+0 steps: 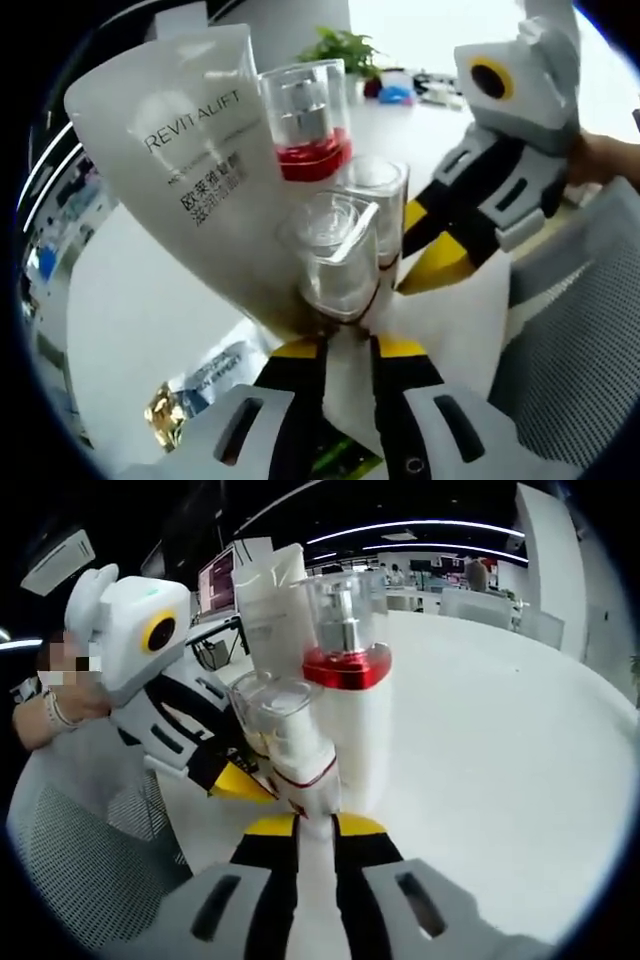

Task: Arrange the skincare products in the storage area until every visible bottle or jar stands upright without overlapping.

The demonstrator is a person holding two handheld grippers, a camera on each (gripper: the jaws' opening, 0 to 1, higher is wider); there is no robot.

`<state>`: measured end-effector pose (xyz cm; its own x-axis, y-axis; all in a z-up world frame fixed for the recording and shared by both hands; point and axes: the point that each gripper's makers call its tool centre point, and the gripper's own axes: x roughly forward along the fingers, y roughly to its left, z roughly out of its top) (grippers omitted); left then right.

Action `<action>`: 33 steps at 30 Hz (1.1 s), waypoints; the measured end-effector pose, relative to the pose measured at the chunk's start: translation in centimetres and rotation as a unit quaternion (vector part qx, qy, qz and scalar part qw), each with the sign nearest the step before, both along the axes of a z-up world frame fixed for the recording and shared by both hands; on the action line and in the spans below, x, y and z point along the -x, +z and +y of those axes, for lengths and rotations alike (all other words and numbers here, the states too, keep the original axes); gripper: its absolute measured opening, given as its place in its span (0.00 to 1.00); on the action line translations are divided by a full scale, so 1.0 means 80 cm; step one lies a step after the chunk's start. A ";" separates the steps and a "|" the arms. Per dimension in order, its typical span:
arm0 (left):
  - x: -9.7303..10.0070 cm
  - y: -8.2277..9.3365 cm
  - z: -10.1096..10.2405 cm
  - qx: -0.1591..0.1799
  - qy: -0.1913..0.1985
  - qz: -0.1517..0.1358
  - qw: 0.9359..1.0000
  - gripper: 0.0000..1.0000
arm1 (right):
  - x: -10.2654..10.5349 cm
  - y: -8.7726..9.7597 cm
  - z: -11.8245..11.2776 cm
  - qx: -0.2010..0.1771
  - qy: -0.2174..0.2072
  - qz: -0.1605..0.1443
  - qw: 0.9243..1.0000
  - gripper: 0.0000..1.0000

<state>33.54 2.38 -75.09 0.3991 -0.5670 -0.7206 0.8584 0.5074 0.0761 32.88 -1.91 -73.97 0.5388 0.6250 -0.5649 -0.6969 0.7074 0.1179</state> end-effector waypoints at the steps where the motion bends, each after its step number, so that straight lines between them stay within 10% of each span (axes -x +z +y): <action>1: 0.000 0.000 0.000 0.000 0.000 -0.001 1.000 0.15 | 0.000 0.000 0.000 0.000 0.000 0.000 1.000 0.12; 21: 0.011 0.024 0.028 -0.015 0.004 -0.014 1.000 0.16 | 0.009 0.023 -0.009 -0.016 -0.010 -0.010 1.000 0.17; 33: 0.023 0.063 0.079 -0.003 0.057 -0.035 0.998 0.34 | 0.016 0.049 -0.026 -0.013 -0.029 -0.019 0.999 0.33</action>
<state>31.71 8.70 -70.01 0.5107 -0.5108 -0.6916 0.7873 0.6011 0.1374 31.59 -3.97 -70.03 0.5954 0.6060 -0.5274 -0.6589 0.7440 0.1110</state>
